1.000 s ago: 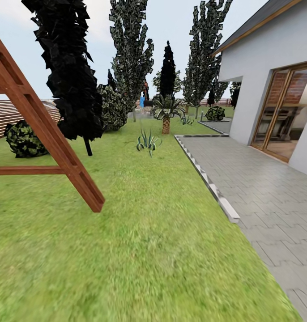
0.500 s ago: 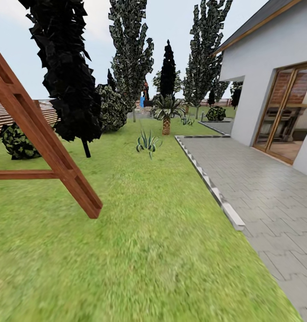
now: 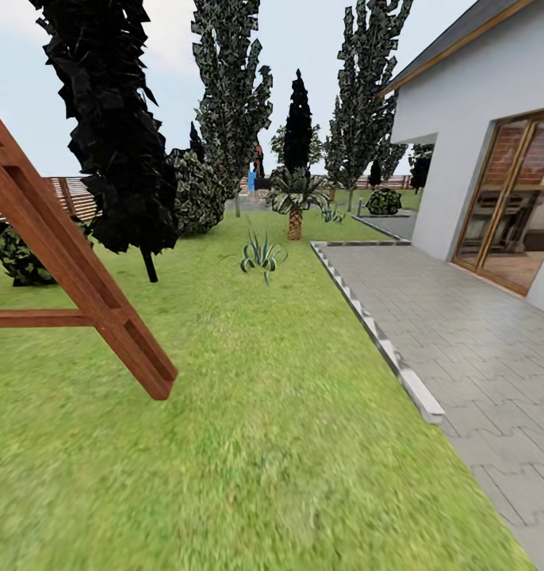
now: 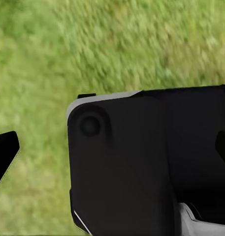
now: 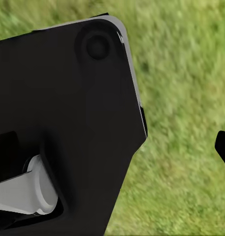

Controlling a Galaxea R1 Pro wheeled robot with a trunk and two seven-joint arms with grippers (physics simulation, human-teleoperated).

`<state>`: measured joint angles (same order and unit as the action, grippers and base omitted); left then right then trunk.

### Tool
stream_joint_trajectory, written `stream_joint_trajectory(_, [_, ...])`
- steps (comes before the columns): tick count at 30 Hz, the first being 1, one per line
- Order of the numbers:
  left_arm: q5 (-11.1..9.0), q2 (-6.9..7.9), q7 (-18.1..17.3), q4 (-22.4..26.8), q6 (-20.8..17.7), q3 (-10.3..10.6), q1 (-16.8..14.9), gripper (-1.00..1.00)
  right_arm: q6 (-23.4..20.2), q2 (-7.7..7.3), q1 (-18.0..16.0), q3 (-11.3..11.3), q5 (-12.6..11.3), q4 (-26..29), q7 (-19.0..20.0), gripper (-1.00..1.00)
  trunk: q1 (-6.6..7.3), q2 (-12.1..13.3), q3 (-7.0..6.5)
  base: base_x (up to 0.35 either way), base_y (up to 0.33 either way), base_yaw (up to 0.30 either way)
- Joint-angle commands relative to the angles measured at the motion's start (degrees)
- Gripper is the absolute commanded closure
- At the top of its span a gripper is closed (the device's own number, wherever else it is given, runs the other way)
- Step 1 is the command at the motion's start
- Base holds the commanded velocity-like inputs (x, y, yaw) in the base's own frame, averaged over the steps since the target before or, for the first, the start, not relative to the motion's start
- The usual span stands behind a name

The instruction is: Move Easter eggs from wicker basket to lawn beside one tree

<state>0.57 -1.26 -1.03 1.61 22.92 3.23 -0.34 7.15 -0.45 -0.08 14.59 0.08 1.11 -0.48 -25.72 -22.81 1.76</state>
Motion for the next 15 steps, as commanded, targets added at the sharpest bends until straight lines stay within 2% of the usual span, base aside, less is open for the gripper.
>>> stream_joint_trajectory(1, [0.0,0.00,0.1,0.0,0.2,0.3,0.0,-1.00,0.1,0.01,0.0,0.2,0.0,0.0,0.0,-1.00,-0.07,-0.1,0.11,0.318,0.000,0.000])
stream_joint_trajectory(15, [0.0,0.01,0.1,0.0,0.2,0.3,0.0,-1.00,0.1,0.01,0.0,0.2,0.0,0.0,0.0,-1.00,-0.07,-0.1,0.11,0.316,0.000,0.000])
